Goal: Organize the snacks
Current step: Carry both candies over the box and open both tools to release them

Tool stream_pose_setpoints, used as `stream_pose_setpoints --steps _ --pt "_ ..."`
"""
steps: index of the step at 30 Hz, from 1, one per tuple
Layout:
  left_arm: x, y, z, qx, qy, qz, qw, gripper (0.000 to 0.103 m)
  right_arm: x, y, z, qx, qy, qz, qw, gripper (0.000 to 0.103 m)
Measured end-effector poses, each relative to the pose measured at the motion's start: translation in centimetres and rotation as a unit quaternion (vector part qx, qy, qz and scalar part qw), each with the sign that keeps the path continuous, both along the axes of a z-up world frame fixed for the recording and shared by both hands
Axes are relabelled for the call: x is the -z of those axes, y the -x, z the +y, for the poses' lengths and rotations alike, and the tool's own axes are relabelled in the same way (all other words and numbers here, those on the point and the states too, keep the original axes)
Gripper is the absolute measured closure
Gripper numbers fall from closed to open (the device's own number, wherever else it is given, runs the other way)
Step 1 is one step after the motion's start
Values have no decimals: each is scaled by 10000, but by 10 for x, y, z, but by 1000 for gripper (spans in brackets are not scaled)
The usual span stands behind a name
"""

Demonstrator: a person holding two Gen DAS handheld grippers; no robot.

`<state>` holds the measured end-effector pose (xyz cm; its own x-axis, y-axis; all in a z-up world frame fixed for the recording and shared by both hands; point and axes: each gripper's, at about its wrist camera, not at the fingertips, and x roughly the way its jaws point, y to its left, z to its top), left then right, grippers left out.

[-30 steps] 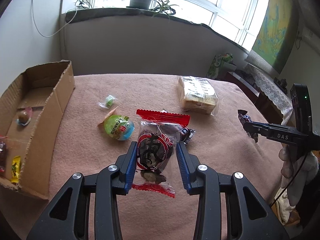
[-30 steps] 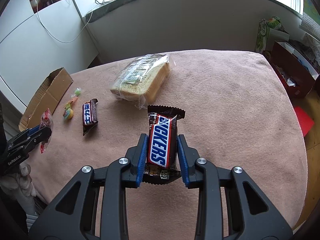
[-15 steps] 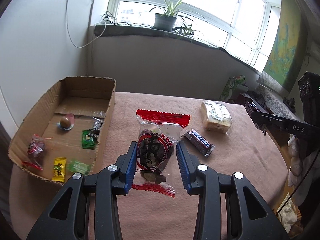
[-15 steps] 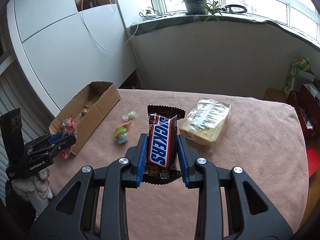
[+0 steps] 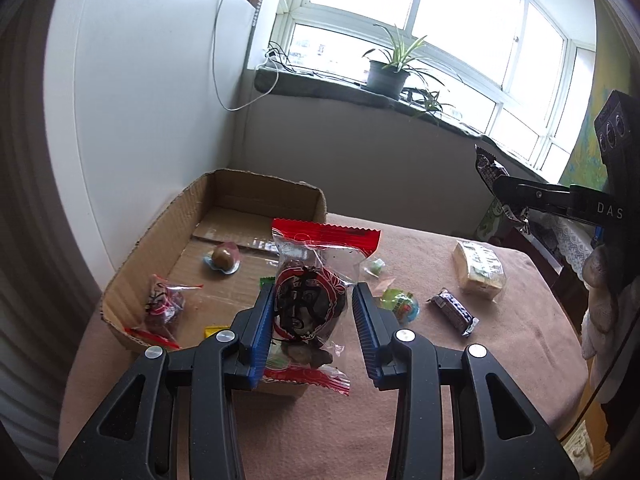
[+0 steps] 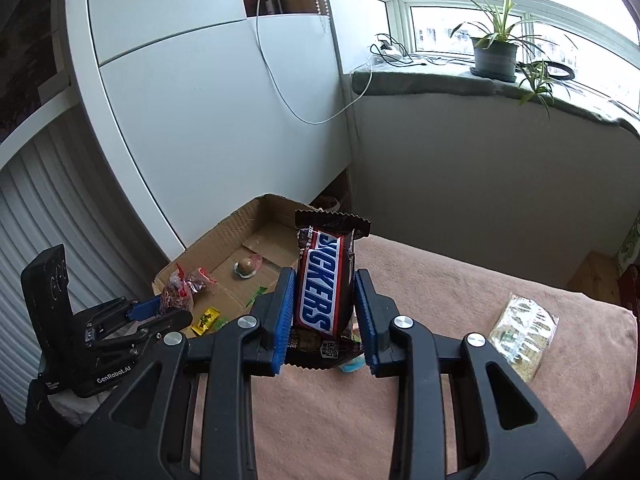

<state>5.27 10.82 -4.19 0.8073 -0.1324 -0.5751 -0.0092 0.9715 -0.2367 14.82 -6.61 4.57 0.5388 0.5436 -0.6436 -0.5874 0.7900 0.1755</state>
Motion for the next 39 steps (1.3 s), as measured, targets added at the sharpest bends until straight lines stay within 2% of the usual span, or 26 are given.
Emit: stream_pose_setpoints --steps 3,9,20,27,34,36,38,39 --pt "3 0 10 -125 28 17 9999 66 0 -10 21 -127 61 -59 9999 72" --pt "9 -4 24 -241 96 59 9996 66 8 -37 59 -325 95 108 9994 72" --pt "21 -16 35 -272 80 196 9994 66 48 -74 132 -646 351 458 9962 72" --pt "25 -19 40 -284 106 249 9992 66 72 -83 164 -734 472 649 9941 72" --pt "26 -23 41 -270 43 288 9992 66 86 -97 176 -659 495 823 9932 72" --pt "26 -24 41 -302 15 312 9991 64 88 -99 174 -650 533 841 9929 67" --pt "26 -24 41 -351 20 335 9988 58 86 -98 172 -642 516 807 9933 40" --pt "26 -23 41 -358 31 326 9988 58 83 -97 170 -613 491 743 9941 35"
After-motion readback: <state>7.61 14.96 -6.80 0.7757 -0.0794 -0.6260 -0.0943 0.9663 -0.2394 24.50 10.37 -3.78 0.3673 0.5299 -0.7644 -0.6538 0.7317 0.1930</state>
